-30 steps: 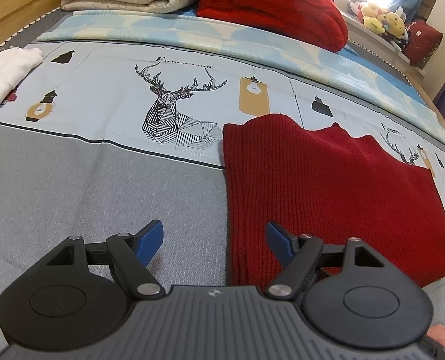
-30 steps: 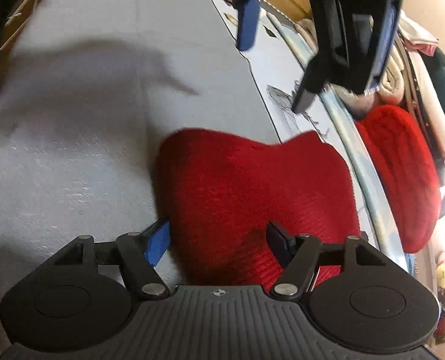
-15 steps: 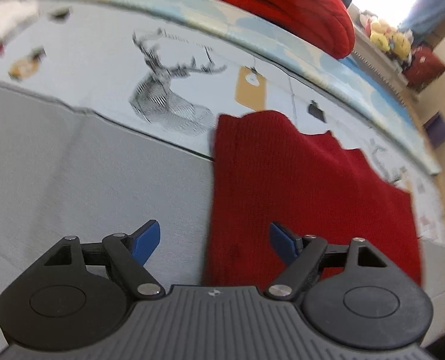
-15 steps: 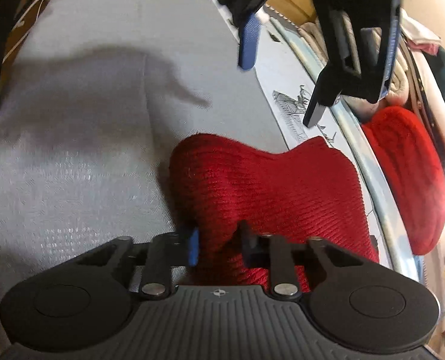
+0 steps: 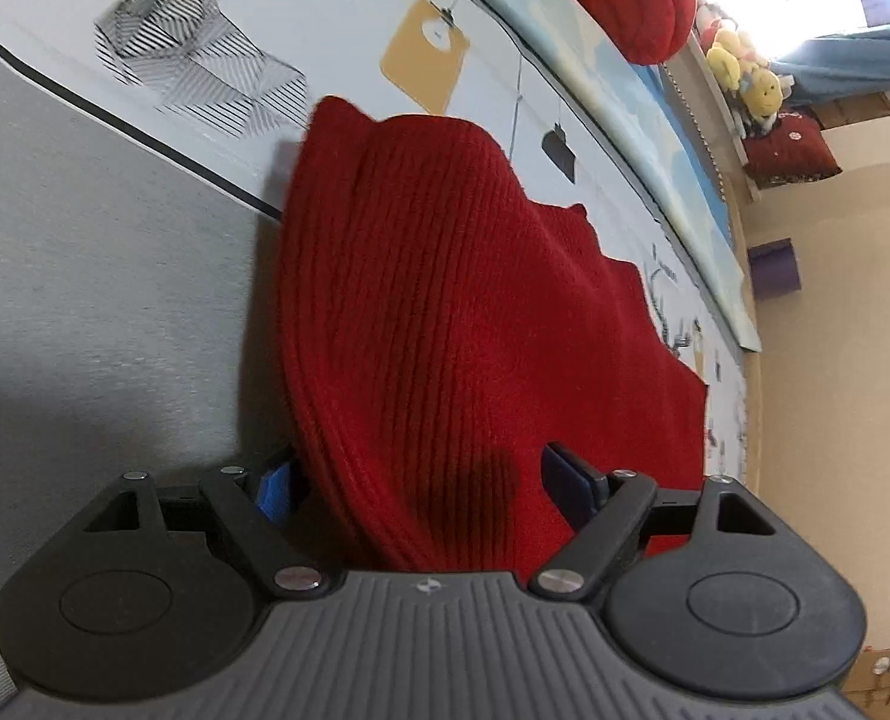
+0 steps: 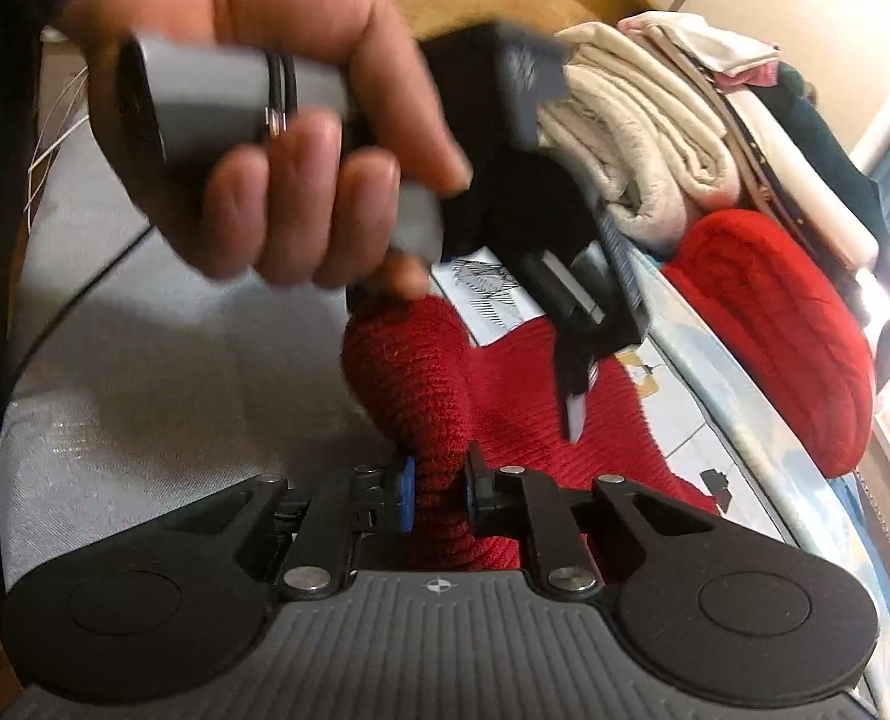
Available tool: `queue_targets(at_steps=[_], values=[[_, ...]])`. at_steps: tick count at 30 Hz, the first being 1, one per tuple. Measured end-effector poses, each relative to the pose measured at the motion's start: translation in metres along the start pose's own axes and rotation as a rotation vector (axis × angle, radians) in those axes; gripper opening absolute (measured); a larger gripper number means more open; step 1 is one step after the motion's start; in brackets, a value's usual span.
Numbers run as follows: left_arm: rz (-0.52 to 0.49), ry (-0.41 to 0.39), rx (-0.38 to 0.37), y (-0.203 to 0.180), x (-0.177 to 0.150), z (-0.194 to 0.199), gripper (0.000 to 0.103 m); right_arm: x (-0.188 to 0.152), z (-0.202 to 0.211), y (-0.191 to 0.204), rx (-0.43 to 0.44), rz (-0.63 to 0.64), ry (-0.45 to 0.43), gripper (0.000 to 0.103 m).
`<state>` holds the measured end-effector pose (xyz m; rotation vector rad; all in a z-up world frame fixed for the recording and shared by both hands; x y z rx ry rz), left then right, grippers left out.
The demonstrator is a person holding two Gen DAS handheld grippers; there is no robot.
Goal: Fold small clothes
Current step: 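Close both tools on the edge of the folded sweater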
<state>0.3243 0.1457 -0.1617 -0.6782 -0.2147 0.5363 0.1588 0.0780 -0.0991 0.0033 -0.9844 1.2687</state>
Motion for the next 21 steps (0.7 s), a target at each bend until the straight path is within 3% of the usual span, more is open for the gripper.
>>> queue_targets(at_steps=[4, 6, 11, 14, 21], values=[[-0.016, 0.046, -0.009, -0.005, -0.002, -0.015, 0.074, -0.002, 0.000, -0.001, 0.007, -0.007, 0.002, 0.015], [-0.047, 0.054, 0.020, -0.004, -0.004, -0.020, 0.058, -0.002, 0.001, -0.001, 0.015, -0.021, 0.007, 0.015], [-0.062, 0.016, -0.010, -0.008, -0.001, -0.009, 0.032, 0.001, 0.005, -0.004, 0.035, -0.044, 0.004, 0.015], [-0.069, -0.005, -0.037, -0.009, -0.002, 0.008, 0.028, 0.007, 0.008, -0.005, 0.039, -0.045, -0.010, 0.015], [-0.100, -0.111, -0.019, 0.005, 0.000, 0.079, 0.027, 0.054, 0.018, 0.004, 0.087, -0.140, -0.097, 0.015]])
Point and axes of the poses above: each gripper's, at about its wrist camera, not at the fingertips, and z roughly against the way its jaws point, y to its left, x to its top, the point moved 10 cm from there along -z, roughly the way its jaws point, and after that the axes turned 8 degrees about z, right-handed, at the moved point
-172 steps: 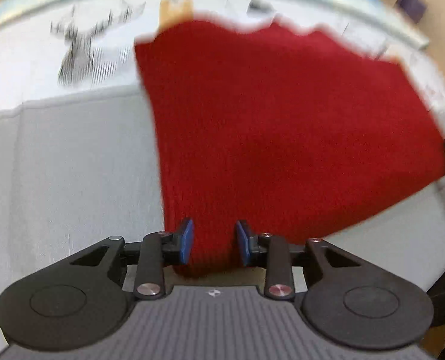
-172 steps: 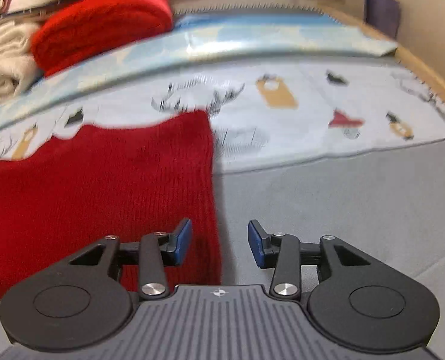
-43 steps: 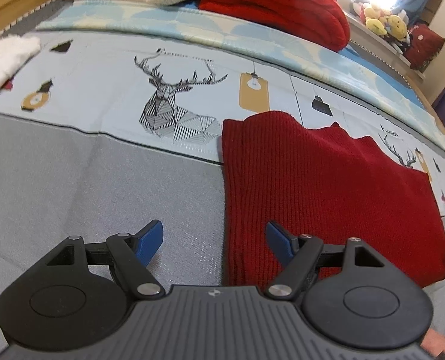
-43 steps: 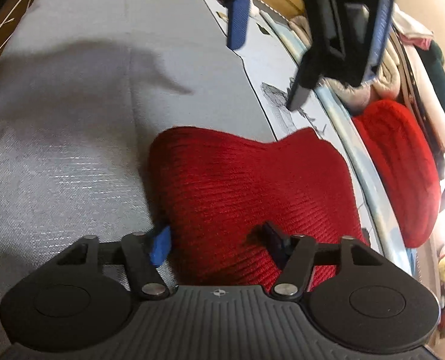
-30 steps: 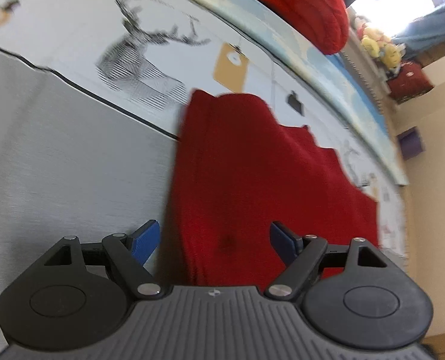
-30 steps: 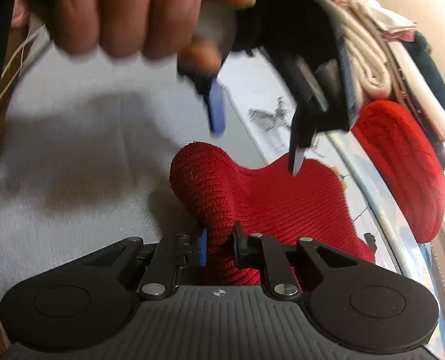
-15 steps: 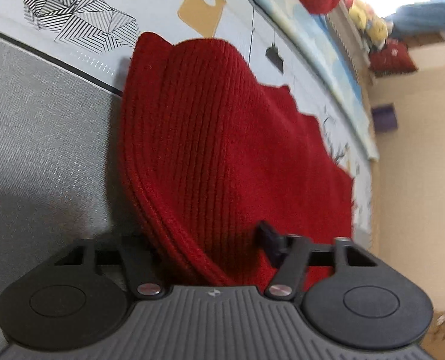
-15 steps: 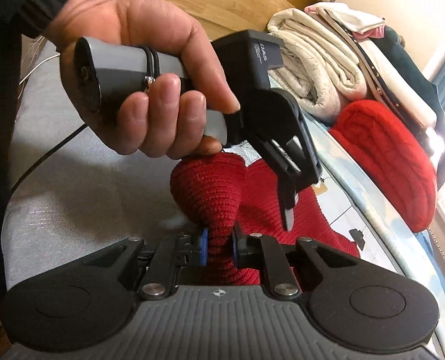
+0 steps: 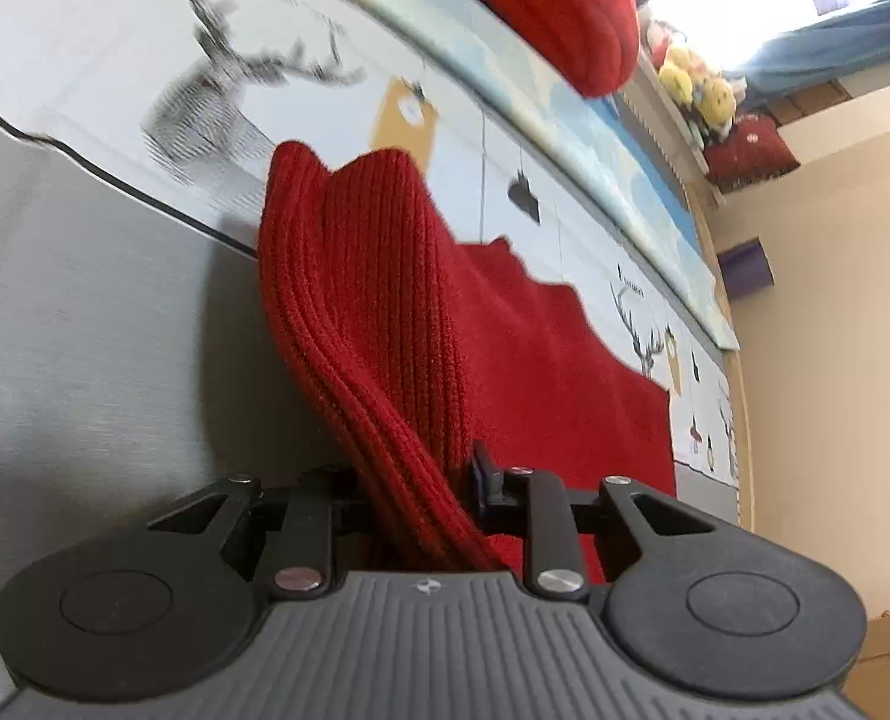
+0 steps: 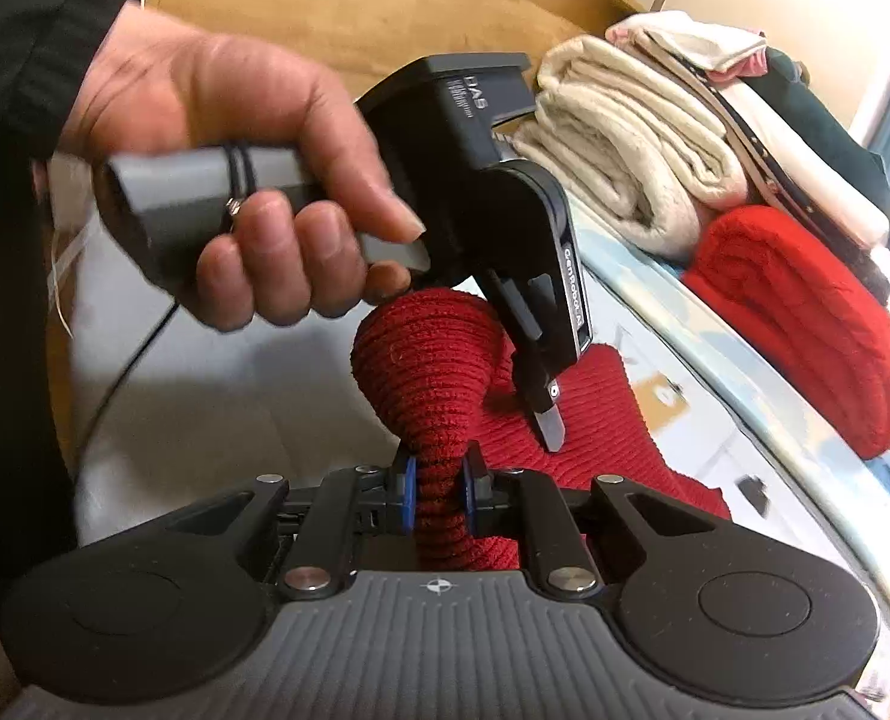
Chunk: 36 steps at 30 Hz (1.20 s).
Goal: Fold small clothes
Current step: 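Close both tools on the edge of the folded sweater, then lift the folded sweater with both tools and release it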
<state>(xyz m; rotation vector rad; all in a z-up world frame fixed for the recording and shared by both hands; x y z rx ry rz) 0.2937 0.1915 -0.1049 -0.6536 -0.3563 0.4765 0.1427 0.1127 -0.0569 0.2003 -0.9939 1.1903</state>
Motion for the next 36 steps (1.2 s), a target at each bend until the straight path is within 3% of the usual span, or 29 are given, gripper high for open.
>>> queue_targets(at_steps=[3, 7, 10, 16, 19, 21, 22, 24, 27, 30, 32, 34, 36], values=[[0.004, -0.032, 0.006, 0.005, 0.002, 0.028, 0.027, 0.018, 0.004, 0.001, 0.022, -0.099, -0.039, 0.015], [-0.033, -0.042, 0.031, -0.014, -0.004, 0.032, 0.027, 0.016, 0.019, -0.017, 0.003, -0.263, -0.048, 0.015], [-0.076, -0.048, 0.024, -0.047, -0.010, 0.025, 0.027, -0.002, 0.035, -0.042, -0.043, -0.374, -0.042, 0.014], [-0.213, -0.056, -0.034, -0.149, -0.042, -0.013, 0.028, -0.056, 0.092, -0.099, -0.197, -0.583, -0.032, 0.014], [-0.271, -0.047, -0.127, -0.206, -0.068, -0.031, 0.037, -0.093, 0.130, -0.131, -0.311, -0.727, -0.028, 0.013], [-0.332, -0.026, -0.220, -0.238, -0.086, -0.036, 0.044, -0.132, 0.160, -0.154, -0.415, -0.856, -0.010, 0.013], [-0.359, -0.037, -0.229, -0.247, -0.091, -0.037, 0.045, -0.154, 0.172, -0.163, -0.457, -0.919, 0.008, 0.013], [-0.416, -0.044, -0.190, -0.250, -0.099, -0.042, 0.045, -0.203, 0.188, -0.177, -0.511, -1.063, 0.065, 0.013], [-0.450, 0.013, -0.101, -0.234, -0.108, -0.057, 0.044, -0.287, 0.191, -0.176, -0.493, -1.287, 0.209, 0.014], [-0.498, 0.076, -0.023, -0.219, -0.119, -0.069, 0.044, -0.317, 0.184, -0.172, -0.411, -1.413, 0.194, 0.022], [-0.550, 0.106, 0.009, -0.211, -0.127, -0.075, 0.044, -0.315, 0.183, -0.176, -0.372, -1.415, 0.148, 0.033], [-0.583, 0.136, 0.023, -0.201, -0.135, -0.078, 0.044, -0.318, 0.188, -0.185, -0.355, -1.427, 0.104, 0.051], [-0.612, 0.154, 0.024, -0.200, -0.144, -0.082, 0.044, -0.323, 0.193, -0.200, -0.360, -1.471, 0.056, 0.060]])
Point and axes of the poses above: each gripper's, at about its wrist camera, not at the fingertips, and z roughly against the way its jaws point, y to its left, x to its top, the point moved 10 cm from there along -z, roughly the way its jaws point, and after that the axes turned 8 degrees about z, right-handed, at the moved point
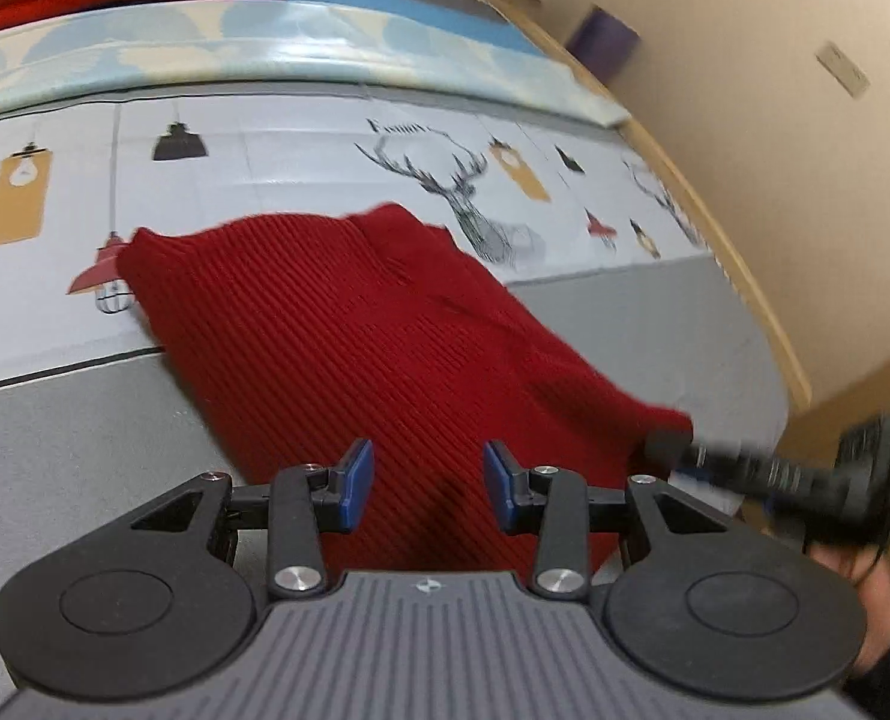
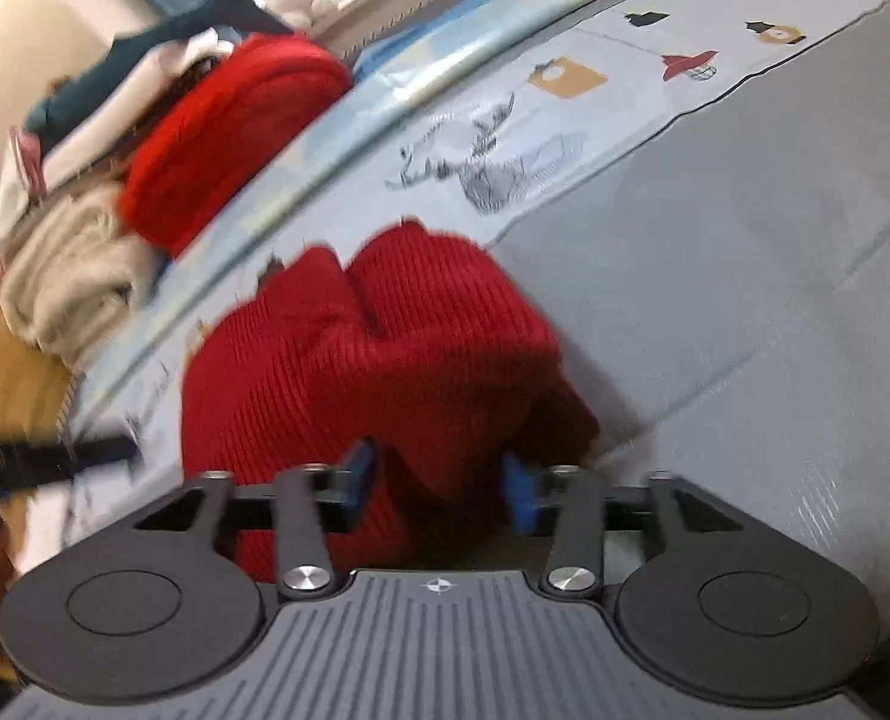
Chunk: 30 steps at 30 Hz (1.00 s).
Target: Fold small clothes
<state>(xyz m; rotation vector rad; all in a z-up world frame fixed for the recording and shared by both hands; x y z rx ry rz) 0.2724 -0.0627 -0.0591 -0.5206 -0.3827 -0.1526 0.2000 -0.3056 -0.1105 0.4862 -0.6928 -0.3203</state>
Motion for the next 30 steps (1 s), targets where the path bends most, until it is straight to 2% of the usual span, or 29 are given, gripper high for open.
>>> queue_targets(at_steps=[5, 6, 7, 8, 9, 11, 13, 14, 15, 17, 18, 19, 20, 21, 22, 23, 24, 26, 27, 29, 30], values=[[-0.077, 0.074, -0.016, -0.015, -0.020, -0.015, 0.044, 0.016, -0.020, -0.002, 0.025, -0.016, 0.046, 0.060], [-0.100, 0.100, -0.015, -0.018, -0.026, -0.020, 0.044, 0.017, -0.023, -0.002, 0.026, -0.010, 0.051, 0.048], [-0.125, 0.119, -0.005, -0.019, -0.031, -0.025, 0.044, 0.020, -0.024, -0.002, 0.027, 0.005, 0.048, 0.028], [-0.157, 0.129, 0.015, -0.020, -0.034, -0.030, 0.044, 0.019, -0.016, 0.001, 0.028, 0.020, 0.035, 0.027], [-0.189, 0.135, 0.038, -0.020, -0.037, -0.034, 0.044, 0.022, -0.011, 0.005, 0.041, 0.041, 0.005, 0.021], [-0.197, 0.144, 0.064, -0.017, -0.039, -0.040, 0.044, 0.025, 0.006, 0.018, 0.082, 0.085, -0.046, 0.020], [-0.202, 0.147, 0.078, -0.014, -0.039, -0.046, 0.044, 0.025, 0.021, 0.023, 0.140, 0.067, -0.088, 0.019], [-0.217, 0.145, 0.081, -0.015, -0.041, -0.048, 0.044, 0.023, 0.022, 0.016, 0.125, 0.047, -0.085, 0.019], [-0.234, 0.146, 0.083, -0.018, -0.042, -0.051, 0.043, 0.018, 0.016, 0.002, 0.074, 0.017, -0.055, 0.019], [-0.285, 0.151, 0.094, -0.025, -0.047, -0.055, 0.042, 0.001, -0.006, -0.033, -0.042, -0.065, 0.065, 0.020], [-0.312, 0.152, 0.109, -0.027, -0.048, -0.057, 0.044, -0.007, -0.015, -0.045, -0.066, -0.104, 0.112, 0.023], [-0.307, 0.155, 0.108, -0.027, -0.047, -0.056, 0.046, -0.009, -0.018, -0.047, -0.064, -0.119, 0.123, 0.028], [-0.249, 0.156, 0.087, -0.023, -0.041, -0.053, 0.048, -0.007, -0.018, -0.044, -0.059, -0.103, 0.120, 0.030], [-0.167, 0.147, 0.060, -0.017, -0.033, -0.050, 0.049, -0.003, -0.017, -0.039, -0.060, -0.066, 0.110, 0.037], [-0.057, 0.118, 0.032, -0.007, -0.019, -0.044, 0.051, 0.001, -0.015, -0.034, -0.070, -0.021, 0.094, 0.051], [0.033, 0.077, 0.022, 0.006, -0.006, -0.039, 0.061, 0.005, -0.015, -0.033, -0.085, 0.003, 0.084, 0.060], [0.121, 0.021, 0.036, 0.023, 0.008, -0.033, 0.072, 0.008, -0.014, -0.034, -0.104, 0.017, 0.075, 0.073], [0.247, -0.051, 0.093, 0.054, 0.022, -0.026, 0.081, 0.011, -0.018, -0.039, -0.105, 0.003, 0.078, 0.075], [0.314, -0.055, 0.130, 0.072, 0.023, -0.027, 0.082, 0.012, -0.024, -0.040, -0.088, -0.018, 0.088, 0.075], [0.413, -0.024, 0.163, 0.093, 0.019, -0.036, 0.082, 0.013, -0.035, -0.042, -0.064, -0.037, 0.108, 0.075], [0.457, -0.003, 0.154, 0.101, 0.016, -0.043, 0.082, 0.013, -0.040, -0.042, -0.053, -0.035, 0.116, 0.075]])
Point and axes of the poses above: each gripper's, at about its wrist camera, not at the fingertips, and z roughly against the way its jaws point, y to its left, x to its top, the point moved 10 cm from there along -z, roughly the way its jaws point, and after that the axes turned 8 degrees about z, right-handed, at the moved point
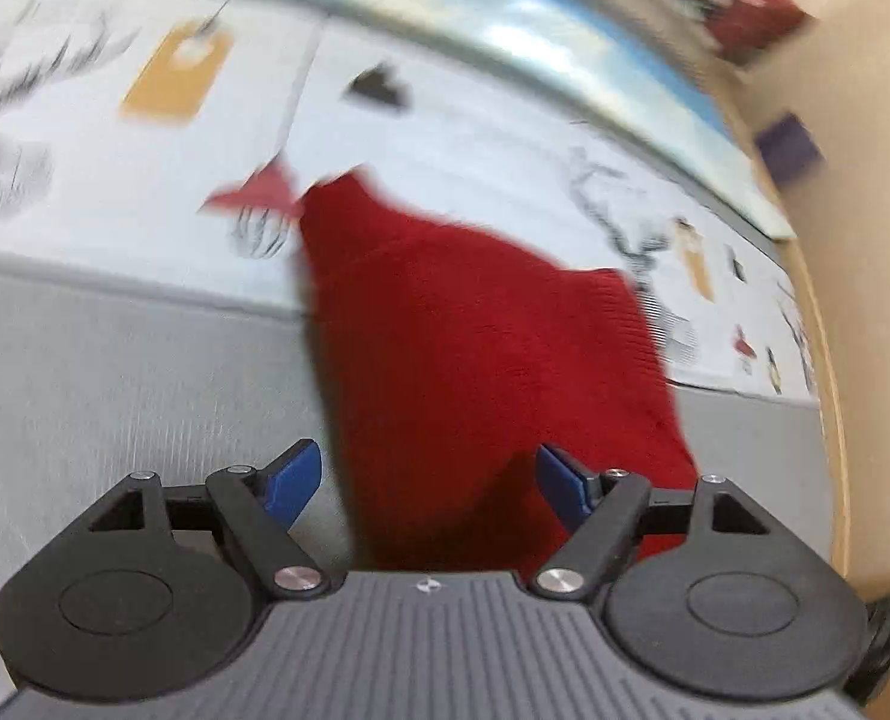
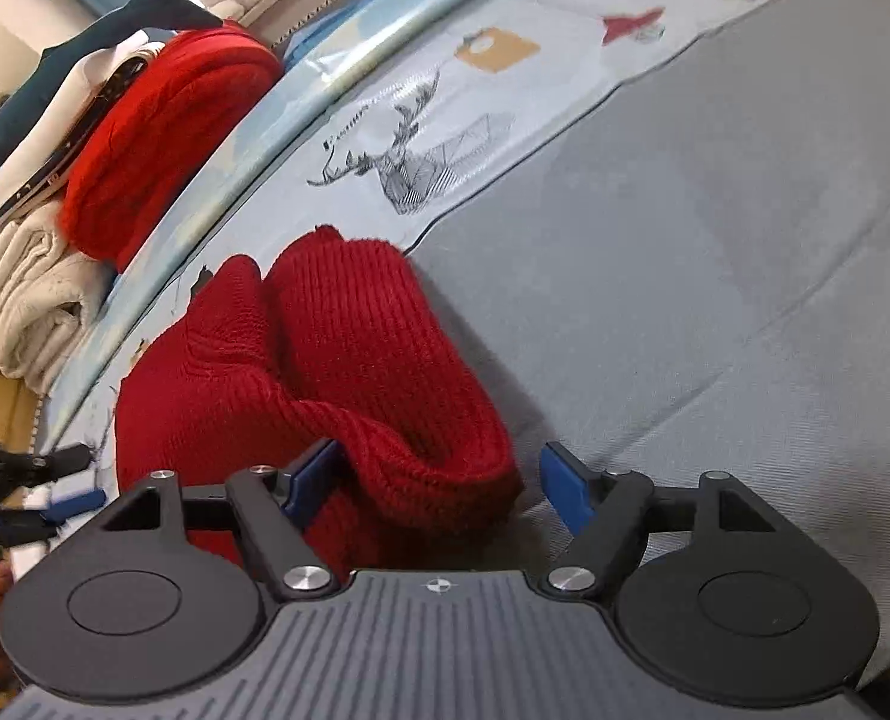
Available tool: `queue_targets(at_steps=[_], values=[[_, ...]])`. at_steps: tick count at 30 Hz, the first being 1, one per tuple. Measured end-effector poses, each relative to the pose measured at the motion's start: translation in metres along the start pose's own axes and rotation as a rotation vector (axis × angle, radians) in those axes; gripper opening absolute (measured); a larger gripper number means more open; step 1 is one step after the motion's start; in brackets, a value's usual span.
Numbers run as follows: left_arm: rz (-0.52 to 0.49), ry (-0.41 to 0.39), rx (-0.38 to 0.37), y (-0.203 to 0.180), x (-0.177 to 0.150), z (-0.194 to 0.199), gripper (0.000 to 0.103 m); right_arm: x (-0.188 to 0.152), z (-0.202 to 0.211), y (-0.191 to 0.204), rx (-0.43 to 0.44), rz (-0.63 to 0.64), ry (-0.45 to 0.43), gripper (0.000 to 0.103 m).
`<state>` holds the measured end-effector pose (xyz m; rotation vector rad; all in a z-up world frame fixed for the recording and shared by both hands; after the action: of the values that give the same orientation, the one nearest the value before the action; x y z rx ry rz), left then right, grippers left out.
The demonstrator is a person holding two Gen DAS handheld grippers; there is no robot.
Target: Fold small clothes
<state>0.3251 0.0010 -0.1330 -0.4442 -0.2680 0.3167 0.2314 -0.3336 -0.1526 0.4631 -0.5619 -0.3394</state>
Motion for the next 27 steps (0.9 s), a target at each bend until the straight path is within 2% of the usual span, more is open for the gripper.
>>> queue_targets(at_steps=[3, 7, 10, 14, 15, 16, 18, 20, 23, 27], values=[[0.071, 0.052, -0.035, 0.006, -0.001, -0.017, 0.086, 0.002, -0.017, 0.003, 0.018, 0.026, 0.031, 0.076], [0.116, 0.085, -0.084, 0.008, 0.003, -0.032, 0.088, -0.001, -0.031, 0.002, 0.037, -0.008, 0.066, 0.079], [0.136, 0.102, -0.103, 0.008, 0.005, -0.042, 0.089, -0.005, -0.036, 0.005, 0.043, 0.005, 0.078, 0.078], [0.124, 0.109, -0.107, 0.005, 0.007, -0.051, 0.090, -0.006, -0.038, 0.012, 0.053, 0.029, 0.073, 0.065], [0.122, 0.103, -0.107, 0.006, 0.009, -0.051, 0.087, -0.006, -0.037, 0.014, 0.061, 0.032, 0.069, 0.058], [0.124, 0.091, -0.101, 0.007, 0.012, -0.049, 0.083, -0.006, -0.036, 0.017, 0.082, 0.032, 0.064, 0.046], [0.093, 0.033, -0.082, 0.006, 0.021, -0.040, 0.068, -0.007, -0.035, 0.026, 0.109, 0.037, 0.058, 0.042], [0.037, -0.037, -0.058, 0.003, 0.032, -0.027, 0.062, -0.010, -0.037, 0.037, 0.146, 0.046, 0.068, 0.037], [0.008, -0.101, -0.007, 0.010, 0.045, -0.008, 0.061, -0.019, -0.044, 0.066, 0.211, 0.111, 0.092, 0.035], [0.069, -0.152, 0.062, 0.036, 0.056, 0.008, 0.062, -0.023, -0.050, 0.093, 0.277, 0.143, 0.088, 0.034]])
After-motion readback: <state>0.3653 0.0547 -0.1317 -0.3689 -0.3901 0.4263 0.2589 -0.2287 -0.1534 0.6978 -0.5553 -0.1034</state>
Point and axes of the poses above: each gripper's, at about its wrist camera, not at the fingertips, and z roughly against the way its jaws point, y to its left, x to its top, the point moved 10 cm from there along -z, roughly the way its jaws point, and after that the axes turned 8 degrees about z, right-handed, at the moved point
